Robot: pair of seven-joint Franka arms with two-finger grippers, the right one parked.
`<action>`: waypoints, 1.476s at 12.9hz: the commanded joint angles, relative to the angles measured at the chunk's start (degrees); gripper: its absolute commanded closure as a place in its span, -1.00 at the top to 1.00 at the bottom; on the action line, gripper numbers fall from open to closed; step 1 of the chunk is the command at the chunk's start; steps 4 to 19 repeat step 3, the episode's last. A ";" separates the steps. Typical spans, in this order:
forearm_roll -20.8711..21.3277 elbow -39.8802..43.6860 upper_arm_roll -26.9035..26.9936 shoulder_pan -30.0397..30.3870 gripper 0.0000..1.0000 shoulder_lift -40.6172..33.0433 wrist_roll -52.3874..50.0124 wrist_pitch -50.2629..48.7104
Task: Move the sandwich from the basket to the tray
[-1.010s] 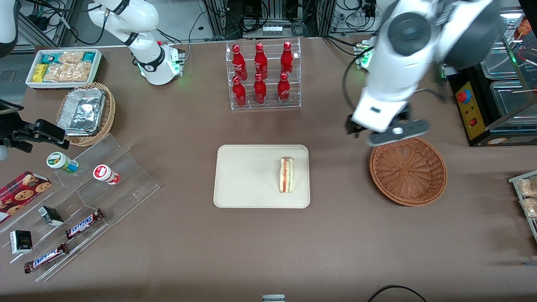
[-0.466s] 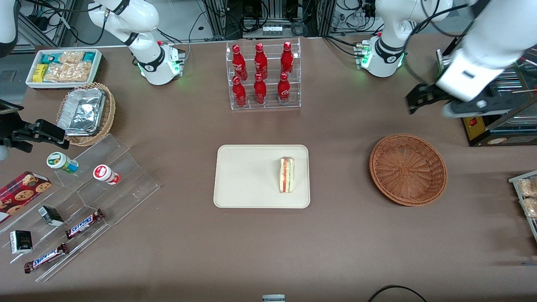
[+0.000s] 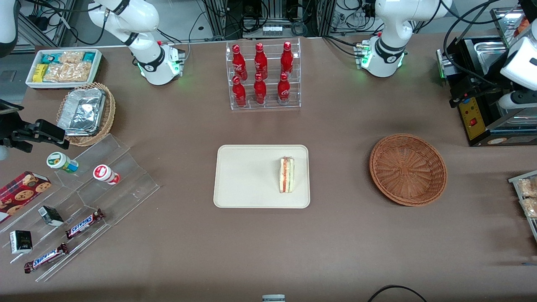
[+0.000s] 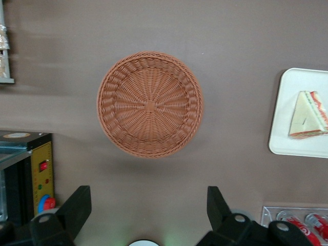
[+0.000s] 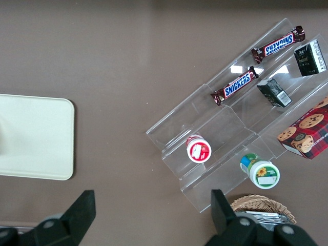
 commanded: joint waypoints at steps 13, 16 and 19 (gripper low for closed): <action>-0.67 3.19 -4.09 0.93 1.00 1.81 0.09 -1.28; -0.67 3.19 -4.09 0.93 1.00 1.81 0.09 -1.28; -0.67 3.19 -4.09 0.93 1.00 1.81 0.09 -1.28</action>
